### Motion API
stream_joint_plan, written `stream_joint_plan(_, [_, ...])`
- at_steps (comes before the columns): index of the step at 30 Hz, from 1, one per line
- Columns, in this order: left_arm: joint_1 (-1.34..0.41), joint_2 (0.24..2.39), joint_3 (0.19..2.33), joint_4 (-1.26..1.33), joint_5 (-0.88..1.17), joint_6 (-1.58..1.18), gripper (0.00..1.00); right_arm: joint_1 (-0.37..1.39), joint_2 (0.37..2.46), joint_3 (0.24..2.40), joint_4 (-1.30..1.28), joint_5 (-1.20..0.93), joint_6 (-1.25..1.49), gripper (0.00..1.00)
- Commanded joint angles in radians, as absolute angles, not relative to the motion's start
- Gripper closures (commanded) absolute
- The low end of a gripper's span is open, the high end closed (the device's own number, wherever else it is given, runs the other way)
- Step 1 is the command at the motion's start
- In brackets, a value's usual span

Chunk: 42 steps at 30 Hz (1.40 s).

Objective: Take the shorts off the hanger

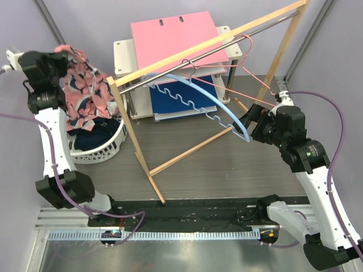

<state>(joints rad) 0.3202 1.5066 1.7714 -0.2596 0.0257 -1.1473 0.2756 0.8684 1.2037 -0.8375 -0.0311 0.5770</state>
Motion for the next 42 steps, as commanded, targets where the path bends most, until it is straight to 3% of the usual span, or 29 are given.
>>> stream_joint_plan(1, [0.316,1.343,1.632,-0.362,0.039,-1.189,0.99,0.279,0.89,1.195,-0.787,-0.097,0.571,0.01])
stream_joint_plan(9, [0.313,1.238,1.451,-0.629,-0.176,-1.375,1.0,0.278,0.905,1.207,-0.776,-0.12,0.577,0.01])
stream_joint_plan(15, [0.354,1.285,1.273,-0.546,0.056,-1.556,1.0,0.279,0.885,1.2,-0.779,-0.12,0.583,0.01])
stream_joint_plan(20, [0.374,1.255,1.076,-0.492,0.023,-1.686,1.0,0.279,0.884,1.201,-0.779,-0.12,0.583,0.01])
stream_joint_plan(25, [0.437,1.397,1.087,-0.492,0.037,-1.643,1.0,0.279,0.891,1.2,-0.779,-0.124,0.591,0.01])
stream_joint_plan(28, [0.466,1.564,1.185,-0.53,0.161,-1.603,1.0,0.279,0.89,1.198,-0.778,-0.124,0.591,0.01])
stream_joint_plan(32, [0.459,1.741,1.36,-0.643,0.118,-1.494,1.0,0.278,0.876,1.19,-0.775,-0.11,0.592,0.01])
stream_joint_plan(35, [0.454,1.783,1.341,-0.71,0.165,-1.491,1.0,0.279,0.879,1.196,-0.773,-0.109,0.589,0.01])
stream_joint_plan(38, [0.422,1.669,1.26,-0.695,0.083,-1.491,1.0,0.279,0.87,1.203,-0.773,-0.098,0.592,0.01])
stream_joint_plan(40, [0.417,1.622,1.22,-0.672,0.034,-1.497,0.87,0.279,0.862,1.2,-0.77,-0.101,0.597,0.01])
stream_joint_plan(41, [0.419,1.59,1.198,-0.666,0.029,-1.496,0.75,0.279,0.864,1.2,-0.773,-0.107,0.598,0.0])
stream_joint_plan(42, [0.42,1.582,1.2,-0.678,0.028,-1.483,0.53,0.279,0.861,1.197,-0.773,-0.121,0.6,0.01])
